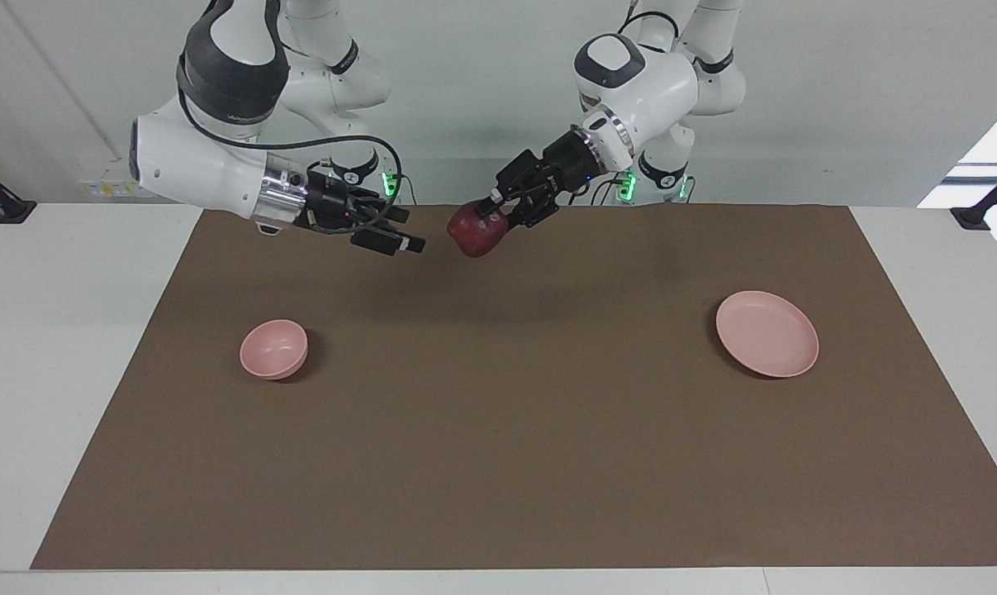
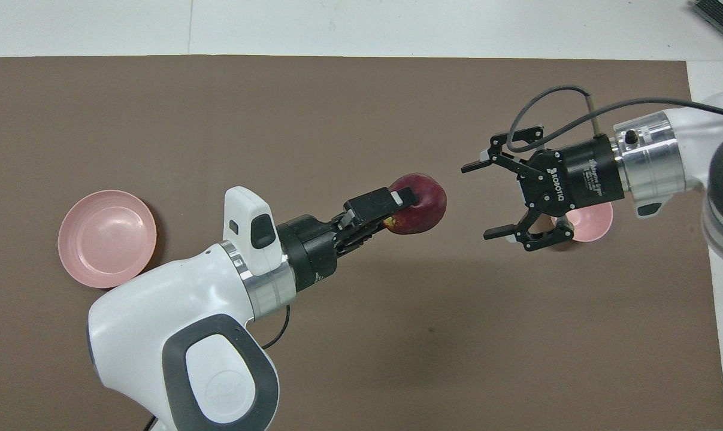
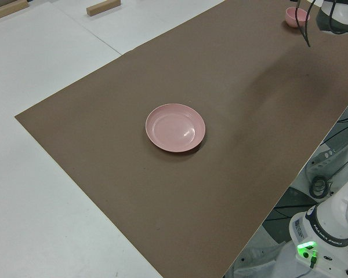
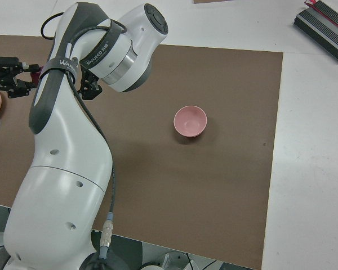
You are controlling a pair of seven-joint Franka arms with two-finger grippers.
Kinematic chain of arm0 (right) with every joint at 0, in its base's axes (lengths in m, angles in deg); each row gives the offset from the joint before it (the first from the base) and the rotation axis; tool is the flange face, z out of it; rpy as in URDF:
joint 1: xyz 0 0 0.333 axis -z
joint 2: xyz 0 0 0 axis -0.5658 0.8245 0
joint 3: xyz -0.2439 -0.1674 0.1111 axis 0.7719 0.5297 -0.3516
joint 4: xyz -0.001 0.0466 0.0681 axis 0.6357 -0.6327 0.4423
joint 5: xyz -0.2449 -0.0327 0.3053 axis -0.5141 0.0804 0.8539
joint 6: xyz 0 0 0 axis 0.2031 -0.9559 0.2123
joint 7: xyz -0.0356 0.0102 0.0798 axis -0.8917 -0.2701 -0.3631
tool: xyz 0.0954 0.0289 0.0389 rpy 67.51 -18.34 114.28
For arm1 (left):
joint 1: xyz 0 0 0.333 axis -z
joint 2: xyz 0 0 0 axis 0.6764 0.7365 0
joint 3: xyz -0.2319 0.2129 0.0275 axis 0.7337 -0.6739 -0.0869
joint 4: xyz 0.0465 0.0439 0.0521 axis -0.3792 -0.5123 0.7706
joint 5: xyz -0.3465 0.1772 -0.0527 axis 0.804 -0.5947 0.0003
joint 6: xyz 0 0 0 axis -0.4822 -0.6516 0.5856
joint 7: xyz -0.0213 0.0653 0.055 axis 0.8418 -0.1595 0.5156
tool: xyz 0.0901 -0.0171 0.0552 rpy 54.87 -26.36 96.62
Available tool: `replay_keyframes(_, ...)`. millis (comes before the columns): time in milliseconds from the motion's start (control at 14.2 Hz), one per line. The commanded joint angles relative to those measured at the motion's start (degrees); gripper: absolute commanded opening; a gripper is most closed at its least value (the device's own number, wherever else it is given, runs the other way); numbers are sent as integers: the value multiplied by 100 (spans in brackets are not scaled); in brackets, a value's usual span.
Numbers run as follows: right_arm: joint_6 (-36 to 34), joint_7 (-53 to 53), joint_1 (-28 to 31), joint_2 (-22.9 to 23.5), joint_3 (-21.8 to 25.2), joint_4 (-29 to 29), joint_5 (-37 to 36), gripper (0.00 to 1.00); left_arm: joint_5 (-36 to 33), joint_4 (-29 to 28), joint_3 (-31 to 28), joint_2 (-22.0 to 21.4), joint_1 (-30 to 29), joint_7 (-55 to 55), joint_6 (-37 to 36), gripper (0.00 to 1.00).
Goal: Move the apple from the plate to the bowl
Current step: 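Close the right gripper on the apple held by the left gripper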
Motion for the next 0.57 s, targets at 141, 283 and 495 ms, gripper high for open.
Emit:
replay_keyframes(141, 195, -148, -241, 40, -24, 49, 155, 100, 103, 137, 158, 78, 9, -18, 216, 0)
replay_keyframes(283, 353, -236, -338, 40, -33, 49, 190, 100, 95, 137, 159, 78, 1, -18, 216, 0)
replay_keyframes(495, 362, -254, -409, 31, -33, 40, 182, 100, 68, 137, 159, 78, 1, -18, 260, 0)
